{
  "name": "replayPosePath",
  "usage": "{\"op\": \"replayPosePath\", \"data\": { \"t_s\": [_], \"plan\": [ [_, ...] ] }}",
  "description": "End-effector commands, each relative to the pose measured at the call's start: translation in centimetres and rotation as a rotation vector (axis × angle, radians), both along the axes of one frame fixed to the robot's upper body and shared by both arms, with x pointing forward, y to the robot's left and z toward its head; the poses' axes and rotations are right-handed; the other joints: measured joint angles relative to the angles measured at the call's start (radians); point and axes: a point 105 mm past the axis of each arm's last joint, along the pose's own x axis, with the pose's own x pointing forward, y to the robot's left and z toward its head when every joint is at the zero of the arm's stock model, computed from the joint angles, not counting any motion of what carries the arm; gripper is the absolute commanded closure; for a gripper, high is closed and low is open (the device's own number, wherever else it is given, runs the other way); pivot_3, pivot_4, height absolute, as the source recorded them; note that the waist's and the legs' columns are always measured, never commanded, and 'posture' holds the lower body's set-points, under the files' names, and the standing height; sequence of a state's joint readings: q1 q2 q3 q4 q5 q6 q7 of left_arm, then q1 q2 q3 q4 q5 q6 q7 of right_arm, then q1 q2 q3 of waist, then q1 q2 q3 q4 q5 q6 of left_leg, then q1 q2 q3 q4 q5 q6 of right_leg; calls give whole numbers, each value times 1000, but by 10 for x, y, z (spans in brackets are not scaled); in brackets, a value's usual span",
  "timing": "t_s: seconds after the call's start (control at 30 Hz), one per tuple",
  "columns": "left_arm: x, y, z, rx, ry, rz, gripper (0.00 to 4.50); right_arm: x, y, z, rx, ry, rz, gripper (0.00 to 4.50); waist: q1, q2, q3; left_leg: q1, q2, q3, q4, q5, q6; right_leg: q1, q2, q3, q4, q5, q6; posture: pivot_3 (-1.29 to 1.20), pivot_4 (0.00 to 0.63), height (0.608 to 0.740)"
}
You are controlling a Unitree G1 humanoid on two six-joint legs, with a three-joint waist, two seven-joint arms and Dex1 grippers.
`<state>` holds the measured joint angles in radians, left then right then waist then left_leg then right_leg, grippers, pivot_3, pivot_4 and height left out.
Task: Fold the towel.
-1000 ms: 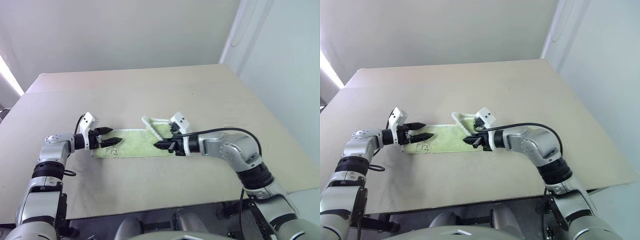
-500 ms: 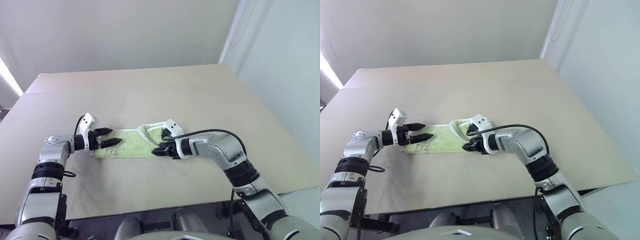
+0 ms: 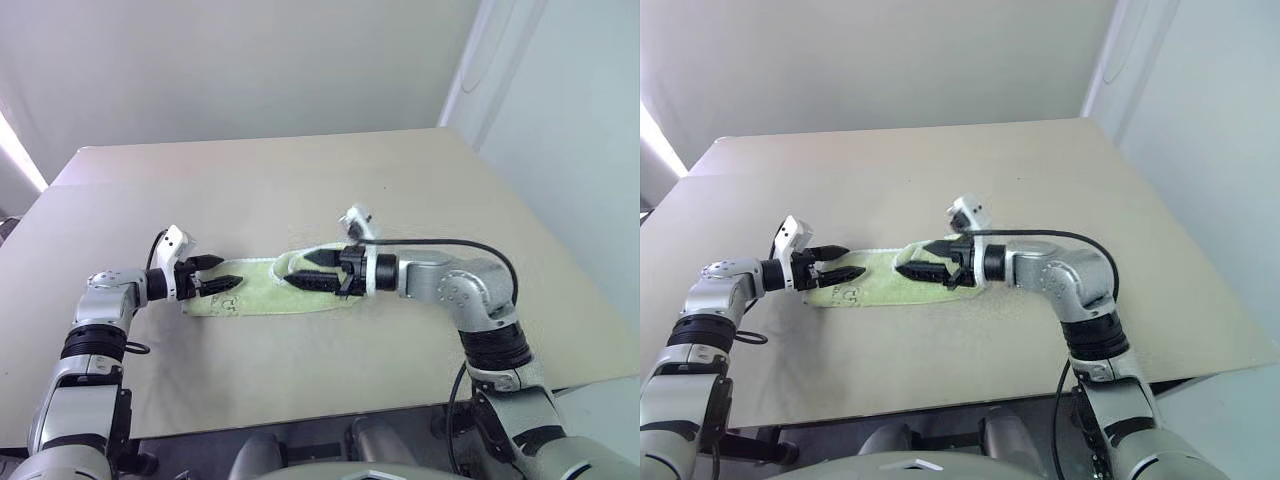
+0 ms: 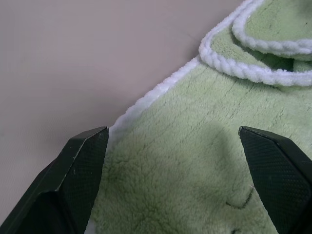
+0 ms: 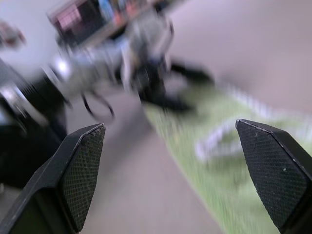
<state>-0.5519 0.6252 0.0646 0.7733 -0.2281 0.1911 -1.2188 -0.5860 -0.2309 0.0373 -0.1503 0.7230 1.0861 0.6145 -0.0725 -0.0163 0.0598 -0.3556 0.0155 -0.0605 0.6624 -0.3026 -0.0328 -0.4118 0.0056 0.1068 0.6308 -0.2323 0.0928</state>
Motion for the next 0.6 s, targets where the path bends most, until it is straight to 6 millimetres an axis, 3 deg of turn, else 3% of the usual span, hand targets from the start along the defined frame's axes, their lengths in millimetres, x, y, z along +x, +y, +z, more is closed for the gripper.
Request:
{"op": "replayPosePath", "data": {
  "t_s": [0.03,0.17,0.37,0.5,0.6],
  "plan": [
    [3,6,13,-7,-45,13,0,28,-5,13,25,-64,-158,8,-1,0,0,0,0,0,0,0,0,0,0,0,0,0,0,0,0,740],
    [4,4,14,-7,-49,11,0,48,-3,-4,-70,-94,-284,8,-1,0,0,0,0,0,0,0,0,0,0,0,0,0,0,0,0,740],
    [4,5,14,2,-54,11,0,45,8,-25,-169,-152,-273,8,-1,1,0,-2,0,0,-1,0,0,-2,0,0,0,2,-1,0,0,740],
    [1,8,14,-1,-51,19,0,19,13,-74,-355,-214,-161,8,0,0,0,-2,0,0,-1,0,0,-1,0,0,0,1,0,0,0,740],
    [-2,11,14,-6,-47,22,0,21,8,-97,-450,-215,-186,8,-4,1,0,-2,0,1,-1,0,0,-2,0,0,0,0,-1,0,0,740]
  ]
}}
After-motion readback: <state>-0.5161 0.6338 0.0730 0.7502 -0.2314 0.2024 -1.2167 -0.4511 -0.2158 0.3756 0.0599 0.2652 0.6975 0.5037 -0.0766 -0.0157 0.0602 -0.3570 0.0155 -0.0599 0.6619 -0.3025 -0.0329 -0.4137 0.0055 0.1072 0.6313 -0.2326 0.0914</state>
